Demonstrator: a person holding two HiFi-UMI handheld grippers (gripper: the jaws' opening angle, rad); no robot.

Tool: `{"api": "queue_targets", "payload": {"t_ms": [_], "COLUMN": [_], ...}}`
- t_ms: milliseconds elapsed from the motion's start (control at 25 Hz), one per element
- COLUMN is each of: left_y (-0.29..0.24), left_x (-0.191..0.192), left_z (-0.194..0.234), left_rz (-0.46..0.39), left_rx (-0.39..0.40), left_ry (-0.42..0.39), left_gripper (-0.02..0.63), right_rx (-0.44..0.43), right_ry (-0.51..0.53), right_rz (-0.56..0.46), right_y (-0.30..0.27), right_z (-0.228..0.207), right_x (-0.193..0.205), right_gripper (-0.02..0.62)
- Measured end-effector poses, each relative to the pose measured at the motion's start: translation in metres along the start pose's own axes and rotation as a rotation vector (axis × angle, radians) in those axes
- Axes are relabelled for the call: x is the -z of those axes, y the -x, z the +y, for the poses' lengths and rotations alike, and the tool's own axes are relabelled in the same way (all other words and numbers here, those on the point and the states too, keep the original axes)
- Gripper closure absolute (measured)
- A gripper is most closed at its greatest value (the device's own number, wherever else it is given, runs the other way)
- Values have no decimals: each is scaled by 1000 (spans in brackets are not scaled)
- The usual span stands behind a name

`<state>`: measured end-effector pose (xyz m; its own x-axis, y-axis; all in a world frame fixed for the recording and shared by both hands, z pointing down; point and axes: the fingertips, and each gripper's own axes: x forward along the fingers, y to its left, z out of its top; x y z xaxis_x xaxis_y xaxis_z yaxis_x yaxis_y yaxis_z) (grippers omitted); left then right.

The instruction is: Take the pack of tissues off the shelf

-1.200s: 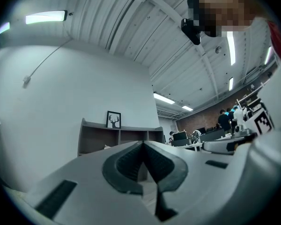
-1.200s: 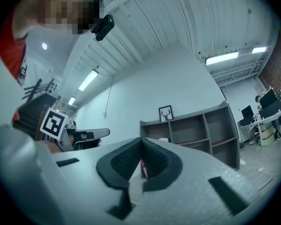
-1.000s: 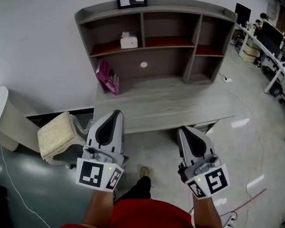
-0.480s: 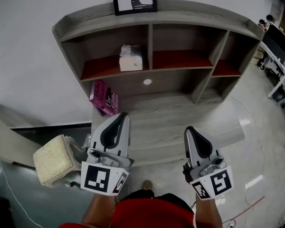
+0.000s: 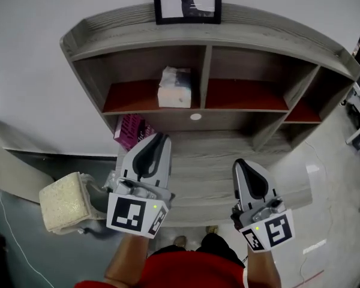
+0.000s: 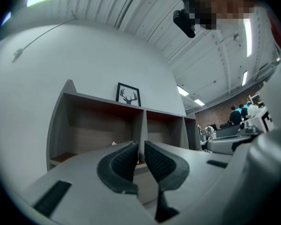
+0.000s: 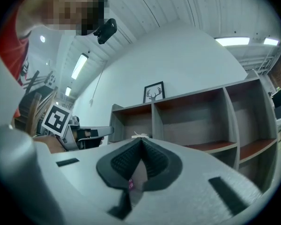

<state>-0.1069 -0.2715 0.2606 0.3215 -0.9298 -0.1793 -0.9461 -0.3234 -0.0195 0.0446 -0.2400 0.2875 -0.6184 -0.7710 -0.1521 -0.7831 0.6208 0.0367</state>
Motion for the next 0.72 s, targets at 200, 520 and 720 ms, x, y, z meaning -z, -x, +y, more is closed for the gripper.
{"api": "queue_targets", "payload": {"t_ms": [200,520,720], "left_y": [-31,-78,-99], "left_x": [9,36,55], "left_z": [5,25,41], "left_rz": [27,109,189], "left_rx": [-83,-271,-335], "left_ry": [6,-36,-49], "left_gripper": [461,238,202], "right_rx": [-88,-215,-195], "right_ry": [-12,-48,-59], "right_rz": [-11,-18,-5], "right_y": [-22,-35,-37], "right_z": [-33,-79,-99], "right_x": [2,6,15], "right_gripper": [591,591,591]}}
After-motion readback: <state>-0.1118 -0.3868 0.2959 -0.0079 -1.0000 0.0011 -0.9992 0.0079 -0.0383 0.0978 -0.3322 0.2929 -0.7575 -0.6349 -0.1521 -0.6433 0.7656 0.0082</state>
